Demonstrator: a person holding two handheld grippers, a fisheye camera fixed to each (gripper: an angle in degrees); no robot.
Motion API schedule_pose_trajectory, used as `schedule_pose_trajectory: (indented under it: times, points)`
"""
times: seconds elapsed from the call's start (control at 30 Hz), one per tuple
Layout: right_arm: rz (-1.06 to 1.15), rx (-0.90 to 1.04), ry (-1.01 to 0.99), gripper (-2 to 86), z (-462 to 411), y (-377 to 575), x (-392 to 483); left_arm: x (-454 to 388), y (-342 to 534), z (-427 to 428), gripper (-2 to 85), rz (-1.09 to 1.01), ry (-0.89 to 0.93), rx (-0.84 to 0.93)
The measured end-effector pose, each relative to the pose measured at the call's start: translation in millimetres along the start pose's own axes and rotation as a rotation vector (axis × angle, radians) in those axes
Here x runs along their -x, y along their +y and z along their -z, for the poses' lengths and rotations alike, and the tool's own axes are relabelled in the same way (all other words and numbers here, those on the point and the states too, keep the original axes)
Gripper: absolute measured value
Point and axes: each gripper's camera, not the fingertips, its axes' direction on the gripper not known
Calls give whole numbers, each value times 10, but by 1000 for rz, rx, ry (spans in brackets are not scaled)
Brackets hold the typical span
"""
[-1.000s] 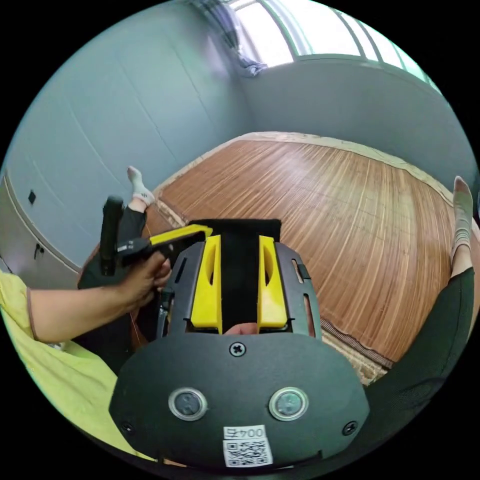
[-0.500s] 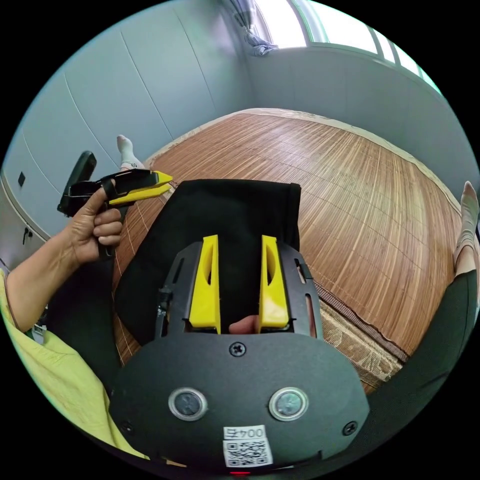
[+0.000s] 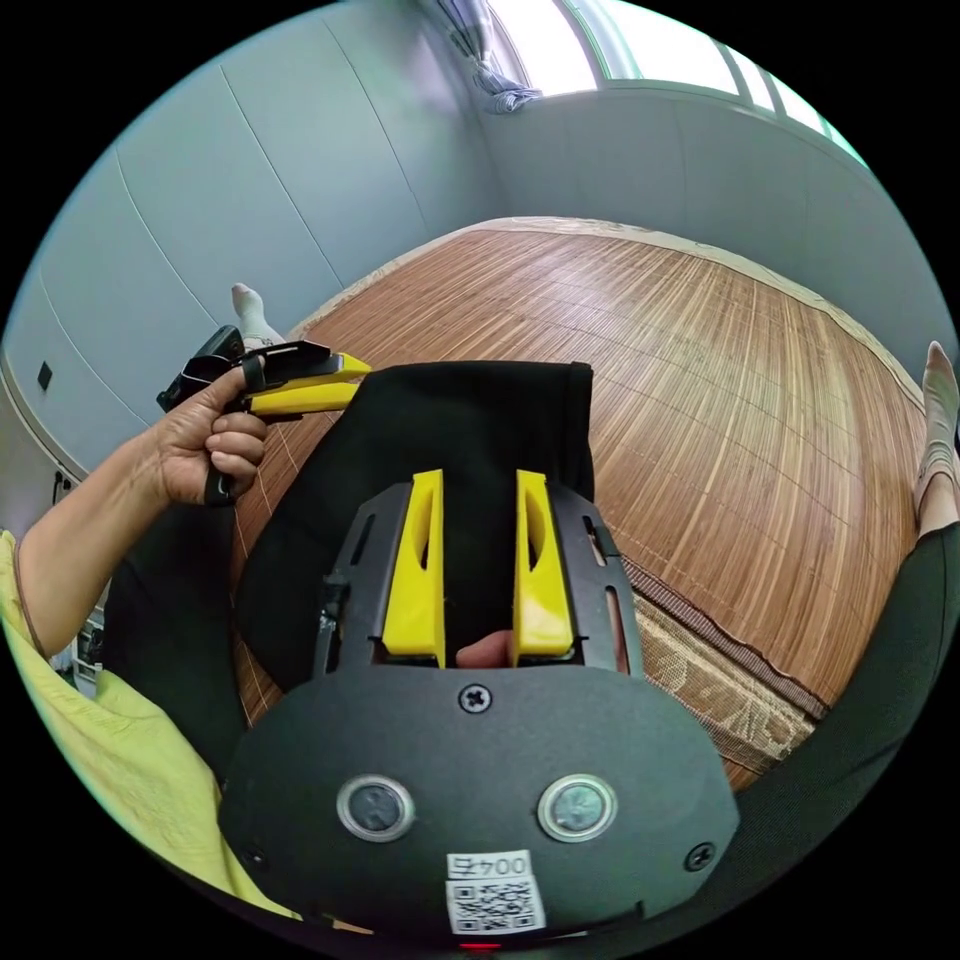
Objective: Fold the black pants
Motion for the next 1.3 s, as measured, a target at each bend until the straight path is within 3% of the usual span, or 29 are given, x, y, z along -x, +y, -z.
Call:
schedule_pose_trajectory:
  times: [0.33, 0.57, 0.8, 1.0, 1.13, 1.3]
  points:
    - [-9, 0, -1, 108, -9, 13, -5, 44, -42, 6, 54, -1, 41, 0]
    - [-3, 5, 28, 89, -20, 25, 15, -431, 78, -50, 17, -239, -302, -34]
    - [12, 7, 50, 86, -31, 40, 42, -342, 277, -226, 15, -221, -265, -65]
    - [6, 7, 43, 86, -14, 51, 22, -397, 530, 148, 15, -174, -273, -156]
    - [14, 8, 49, 91, 0, 53, 31, -1029, 981, 115, 23, -379, -275, -199]
    - [26, 11, 47, 99, 21, 53, 30, -1561, 1415, -620, 33, -590, -440, -69]
